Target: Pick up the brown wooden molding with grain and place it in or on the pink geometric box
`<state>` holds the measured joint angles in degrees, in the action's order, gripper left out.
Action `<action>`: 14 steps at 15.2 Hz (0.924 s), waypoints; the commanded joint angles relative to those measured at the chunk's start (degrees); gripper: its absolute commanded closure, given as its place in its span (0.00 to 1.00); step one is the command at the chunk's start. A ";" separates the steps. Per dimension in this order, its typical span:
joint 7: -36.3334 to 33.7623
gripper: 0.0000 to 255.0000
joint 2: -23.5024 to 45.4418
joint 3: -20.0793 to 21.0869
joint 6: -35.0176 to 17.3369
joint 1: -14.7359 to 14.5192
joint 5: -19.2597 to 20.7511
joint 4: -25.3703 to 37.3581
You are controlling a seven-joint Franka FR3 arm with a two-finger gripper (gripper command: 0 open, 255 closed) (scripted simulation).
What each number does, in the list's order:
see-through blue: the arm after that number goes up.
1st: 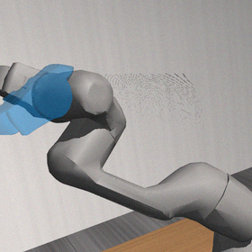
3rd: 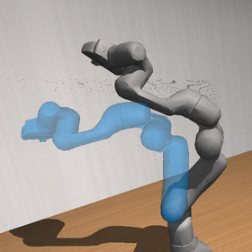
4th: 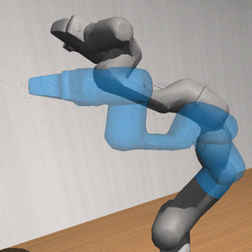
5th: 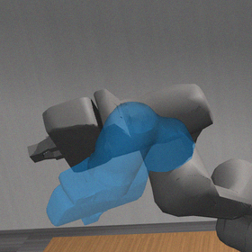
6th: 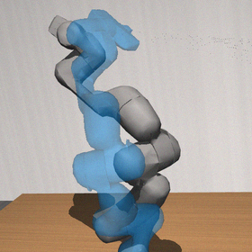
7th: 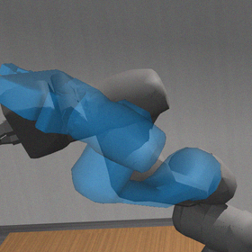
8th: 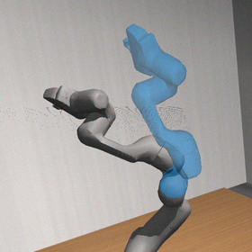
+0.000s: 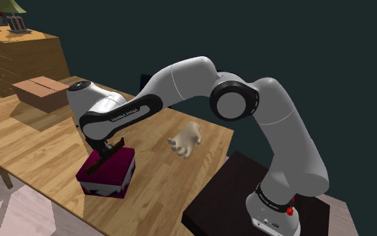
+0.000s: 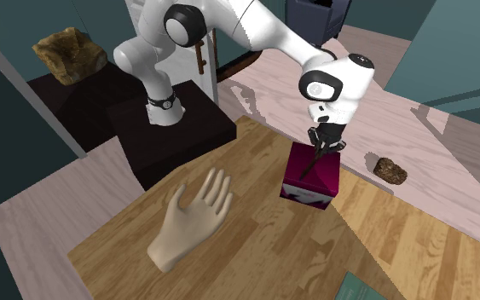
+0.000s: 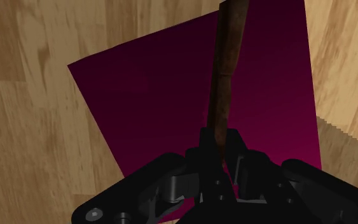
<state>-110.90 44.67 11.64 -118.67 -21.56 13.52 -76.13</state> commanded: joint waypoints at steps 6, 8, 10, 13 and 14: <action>-0.01 0.00 0.00 0.00 -0.02 0.00 0.00 0.00; -0.01 0.00 0.00 0.00 -0.01 0.00 0.00 0.00; 0.24 0.00 -1.69 0.30 2.72 -0.05 -0.39 1.07; 0.47 0.00 -2.98 0.54 5.32 -0.14 -0.72 2.40; 0.47 0.00 -2.98 0.54 5.31 -0.14 -0.72 2.39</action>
<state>-110.48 41.75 12.15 -113.79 -21.68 12.84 -74.05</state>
